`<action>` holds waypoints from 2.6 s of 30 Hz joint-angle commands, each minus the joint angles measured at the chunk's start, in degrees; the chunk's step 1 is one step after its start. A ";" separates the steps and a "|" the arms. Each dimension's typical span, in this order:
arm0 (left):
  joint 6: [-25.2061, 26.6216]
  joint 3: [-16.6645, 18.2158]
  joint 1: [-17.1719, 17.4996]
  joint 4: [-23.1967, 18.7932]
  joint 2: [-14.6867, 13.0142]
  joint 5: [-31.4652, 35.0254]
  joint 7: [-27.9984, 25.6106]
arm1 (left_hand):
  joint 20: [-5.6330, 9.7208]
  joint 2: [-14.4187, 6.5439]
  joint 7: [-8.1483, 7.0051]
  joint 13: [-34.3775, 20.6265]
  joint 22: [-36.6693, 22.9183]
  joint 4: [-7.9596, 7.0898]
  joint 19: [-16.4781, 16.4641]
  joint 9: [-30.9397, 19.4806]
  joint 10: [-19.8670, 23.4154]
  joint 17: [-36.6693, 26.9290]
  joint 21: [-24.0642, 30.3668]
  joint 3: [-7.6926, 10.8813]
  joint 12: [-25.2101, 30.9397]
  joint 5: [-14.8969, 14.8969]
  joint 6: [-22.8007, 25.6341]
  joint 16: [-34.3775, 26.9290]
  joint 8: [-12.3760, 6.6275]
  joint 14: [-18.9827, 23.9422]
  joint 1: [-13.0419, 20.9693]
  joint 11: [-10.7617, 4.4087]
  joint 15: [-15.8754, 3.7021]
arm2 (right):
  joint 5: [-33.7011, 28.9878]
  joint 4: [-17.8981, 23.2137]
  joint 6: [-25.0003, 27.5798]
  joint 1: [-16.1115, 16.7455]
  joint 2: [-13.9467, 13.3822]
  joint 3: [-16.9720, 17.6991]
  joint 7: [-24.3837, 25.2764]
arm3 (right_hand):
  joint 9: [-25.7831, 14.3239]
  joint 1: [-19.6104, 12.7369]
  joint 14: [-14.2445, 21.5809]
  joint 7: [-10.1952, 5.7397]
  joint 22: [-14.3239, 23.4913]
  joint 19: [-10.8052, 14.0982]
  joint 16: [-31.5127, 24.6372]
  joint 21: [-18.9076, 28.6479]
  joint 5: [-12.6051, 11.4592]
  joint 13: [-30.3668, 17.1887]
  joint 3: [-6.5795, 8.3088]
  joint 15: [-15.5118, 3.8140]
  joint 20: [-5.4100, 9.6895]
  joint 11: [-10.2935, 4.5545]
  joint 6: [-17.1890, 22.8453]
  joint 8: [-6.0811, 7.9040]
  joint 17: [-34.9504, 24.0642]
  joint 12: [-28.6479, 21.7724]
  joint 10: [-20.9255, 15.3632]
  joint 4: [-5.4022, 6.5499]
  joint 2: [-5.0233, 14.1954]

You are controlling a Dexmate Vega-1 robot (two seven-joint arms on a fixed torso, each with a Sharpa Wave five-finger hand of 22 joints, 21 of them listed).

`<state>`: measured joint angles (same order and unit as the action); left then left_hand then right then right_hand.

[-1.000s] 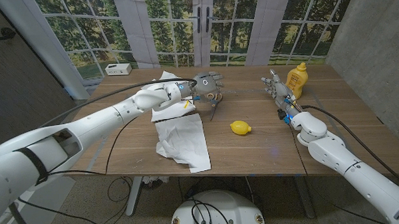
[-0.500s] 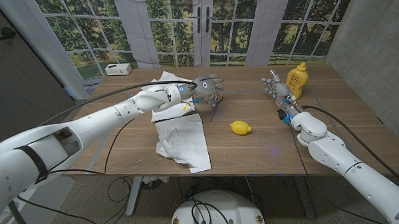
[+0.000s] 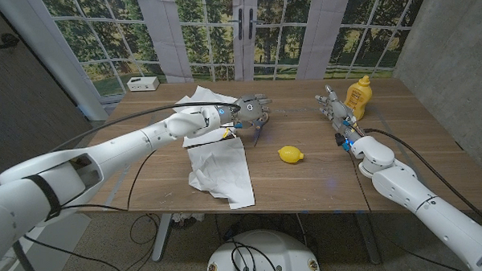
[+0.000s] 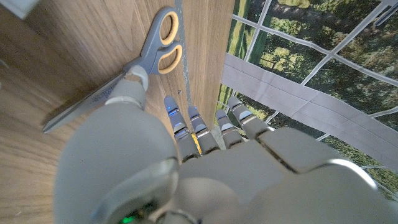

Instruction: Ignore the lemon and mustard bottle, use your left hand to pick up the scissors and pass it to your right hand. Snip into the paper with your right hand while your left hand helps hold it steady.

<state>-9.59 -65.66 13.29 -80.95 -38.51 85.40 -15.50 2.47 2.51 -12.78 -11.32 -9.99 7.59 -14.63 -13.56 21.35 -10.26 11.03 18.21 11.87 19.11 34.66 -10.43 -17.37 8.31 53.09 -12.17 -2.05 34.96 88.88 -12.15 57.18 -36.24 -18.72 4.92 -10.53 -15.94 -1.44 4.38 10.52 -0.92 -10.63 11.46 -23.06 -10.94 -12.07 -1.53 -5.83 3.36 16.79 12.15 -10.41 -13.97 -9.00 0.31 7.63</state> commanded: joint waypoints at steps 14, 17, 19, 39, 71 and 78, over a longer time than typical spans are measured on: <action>1.69 -3.28 -1.14 3.42 1.67 1.50 -2.77 | 8.96 0.42 0.05 -0.39 -0.12 0.83 -0.03 -2.06 0.59 -0.17 0.19 1.88 -0.04 0.00 -0.77 -0.16 -1.77 0.62 5.33 -0.16 -10.37 | 1.09 -0.32 0.23 0.77 -0.17 0.53 -0.13 | -0.30 -0.51 -0.47 0.12 0.28 -0.44 0.14 0.18 0.09 -0.12 0.36 -0.17 -0.04 -0.19 0.34 -0.38 0.00 0.14 -0.08 0.15 0.11; 1.92 -3.69 -1.25 4.08 1.94 1.50 -2.97 | 8.97 0.62 0.05 -0.41 -0.11 0.83 -0.01 -2.10 0.49 -0.17 0.18 1.88 -0.02 -0.13 -0.94 -0.16 -1.86 0.54 5.49 -0.16 -10.36 | 1.09 -0.56 0.29 0.53 -0.06 0.45 -0.18 | -0.30 -0.52 -0.49 0.13 0.28 -0.41 0.14 0.20 0.09 -0.13 0.37 -0.16 -0.01 -0.17 0.35 -0.39 0.00 0.15 -0.07 0.16 0.11; 2.34 -4.06 -1.32 4.55 2.09 1.83 -3.28 | 8.98 0.76 0.05 -0.41 -0.11 0.79 -0.01 -2.12 0.33 -0.18 0.18 1.88 -0.03 -0.20 -1.22 -0.17 -1.88 0.50 5.67 -0.16 -10.36 | 1.15 -0.62 0.51 0.40 -0.04 0.42 -0.13 | -0.31 -0.52 -0.47 0.13 0.28 -0.43 0.13 0.19 0.10 -0.13 0.38 -0.17 -0.02 -0.13 0.36 -0.41 -0.01 0.15 -0.07 0.16 0.12; 2.96 -5.69 -2.70 7.11 2.89 0.62 -3.95 | 8.99 1.34 0.06 -0.43 -0.10 0.69 -0.19 -2.22 -0.09 -0.18 0.19 1.74 0.00 -0.15 -1.32 -0.21 -2.30 0.32 5.94 -0.16 -10.33 | 0.77 -1.01 1.12 -0.28 0.43 -0.09 0.52 | -0.31 -0.55 -0.46 0.13 0.28 -0.39 0.09 0.24 0.16 -0.15 0.47 -0.20 0.60 -0.32 0.42 -0.50 -0.01 0.22 -0.01 0.18 0.11; 6.05 -7.79 -3.30 8.15 3.72 1.84 -3.23 | 8.96 -0.24 0.04 -0.43 -0.10 0.63 -1.23 -1.47 0.22 -0.17 0.23 2.38 0.08 -2.70 -1.61 -0.21 -2.23 0.72 6.06 -0.16 -10.30 | 0.60 -1.65 0.72 -0.42 0.70 -0.28 0.33 | -0.32 -0.52 -0.49 0.25 0.27 -0.37 0.07 0.27 0.27 -0.16 0.56 0.12 0.69 0.07 0.57 -0.61 -0.01 0.24 -0.11 0.22 0.04; 6.79 -8.29 -2.82 8.82 4.08 1.96 -3.28 | 8.95 -0.26 0.03 -0.43 -0.09 0.64 -1.28 -1.44 0.32 -0.16 0.22 2.41 0.09 -2.93 -1.66 -0.19 -2.22 0.73 6.06 -0.17 -10.28 | 0.74 -1.93 0.66 -0.43 0.85 -0.29 0.31 | -0.32 -0.53 -0.54 0.23 0.27 -0.39 0.09 0.27 0.28 -0.17 0.59 0.12 0.69 -0.07 0.56 -0.63 -0.01 0.24 -0.12 0.23 0.03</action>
<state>-3.59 -73.43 10.20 -72.83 -34.81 87.20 -19.00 2.36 2.82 -12.79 -11.59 -10.02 8.20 -15.35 -14.90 21.44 -10.25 11.02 20.15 11.87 16.31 32.44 -10.43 -19.30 8.61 58.83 -12.27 -2.35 35.81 87.68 -11.26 57.12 -35.67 -18.74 5.54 -10.53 -15.93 -1.66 4.51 10.52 -1.22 -10.63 11.46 -23.06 -10.94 -11.83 -1.33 -5.53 3.38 16.89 11.65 -10.41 -13.75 -9.00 0.55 7.63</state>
